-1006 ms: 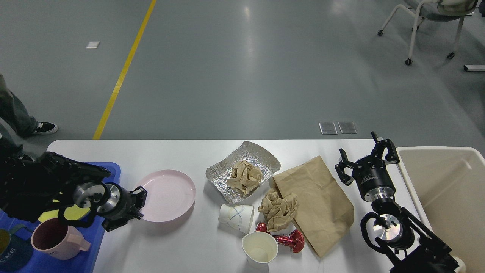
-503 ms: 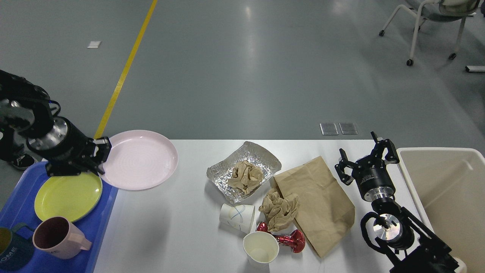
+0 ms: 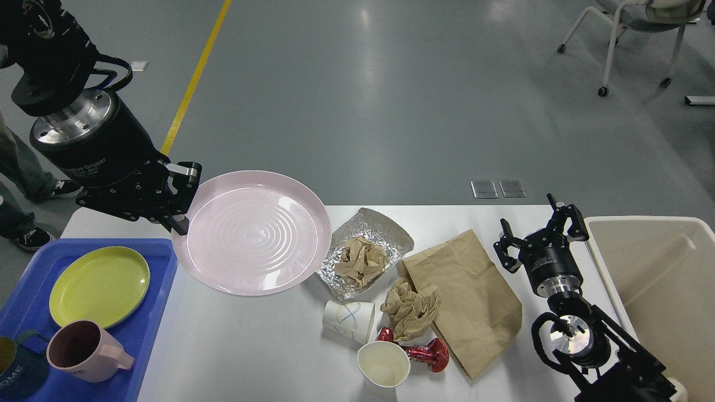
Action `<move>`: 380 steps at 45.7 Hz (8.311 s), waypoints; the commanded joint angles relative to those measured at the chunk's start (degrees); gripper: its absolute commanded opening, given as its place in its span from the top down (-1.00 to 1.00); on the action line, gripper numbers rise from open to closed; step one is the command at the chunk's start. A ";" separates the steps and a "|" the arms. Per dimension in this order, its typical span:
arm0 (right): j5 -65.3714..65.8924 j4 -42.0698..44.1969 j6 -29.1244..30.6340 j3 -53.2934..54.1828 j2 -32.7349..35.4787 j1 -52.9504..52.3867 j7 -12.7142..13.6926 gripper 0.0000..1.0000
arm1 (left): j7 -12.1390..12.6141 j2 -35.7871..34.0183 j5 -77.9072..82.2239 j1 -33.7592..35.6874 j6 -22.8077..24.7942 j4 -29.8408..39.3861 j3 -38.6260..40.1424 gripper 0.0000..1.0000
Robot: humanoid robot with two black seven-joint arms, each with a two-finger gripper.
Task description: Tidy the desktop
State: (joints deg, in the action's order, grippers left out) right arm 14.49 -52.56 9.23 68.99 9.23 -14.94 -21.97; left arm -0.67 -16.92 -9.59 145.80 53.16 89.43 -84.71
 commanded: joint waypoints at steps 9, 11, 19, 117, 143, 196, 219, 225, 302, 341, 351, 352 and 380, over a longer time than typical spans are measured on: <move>0.01 0.00 0.00 0.00 0.00 0.00 0.00 -1.00 | -0.47 -2.06 0.10 -1.13 0.19 -6.72 -5.02 1.00; 0.01 0.00 0.00 0.00 0.00 0.00 0.00 -1.00 | -0.82 -3.46 0.01 -2.62 0.28 -9.18 -6.25 1.00; 0.01 0.00 0.00 0.00 0.00 0.00 0.00 -1.00 | -0.47 -12.77 0.10 -12.01 1.16 -21.30 -7.84 1.00; 0.01 0.00 0.00 0.00 0.00 0.00 0.00 -1.00 | 10.52 -18.59 1.94 -82.34 -13.78 -67.37 25.56 0.85; 0.01 0.00 0.00 0.00 -0.09 0.00 0.00 -1.00 | 9.73 -18.85 1.94 -81.55 -18.53 -67.37 25.82 -0.69; 0.01 0.00 0.00 0.00 0.00 0.00 0.00 -1.00 | 10.61 -26.76 2.03 -33.49 1.84 -51.38 25.73 -0.92; 0.10 0.00 0.00 0.00 0.00 0.00 0.00 -1.00 | 9.29 -36.43 1.68 -51.82 1.84 -51.38 69.48 -0.93; 0.01 0.00 0.00 0.00 0.00 0.00 0.00 -1.00 | 9.29 -32.22 1.50 -67.64 -1.29 -52.52 89.76 -0.93; 0.01 0.00 0.00 0.00 0.00 0.00 0.00 -1.00 | 0.85 0.83 14.59 -136.04 -29.43 -29.41 162.49 -0.93; 0.01 0.00 0.00 0.00 0.00 0.00 0.00 -1.00 | -4.77 7.69 24.18 -138.59 -25.12 -31.25 167.59 -0.93; 0.01 0.00 0.00 0.00 0.00 0.00 0.00 -1.00 | -4.77 7.34 23.57 -137.98 -25.21 -32.30 168.11 -0.93; 0.01 0.00 0.00 0.00 0.00 0.00 0.00 -1.00 | -4.86 7.52 23.56 -137.98 -25.21 -32.48 168.12 -0.93; 0.01 0.00 0.00 0.00 0.00 0.00 0.00 -1.00 | -5.65 7.69 23.21 -134.99 -25.12 -36.79 168.03 -0.93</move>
State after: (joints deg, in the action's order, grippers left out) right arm 14.49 -52.56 9.23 68.99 9.23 -14.94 -21.97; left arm -6.12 -9.12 13.64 10.77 27.99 52.78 83.64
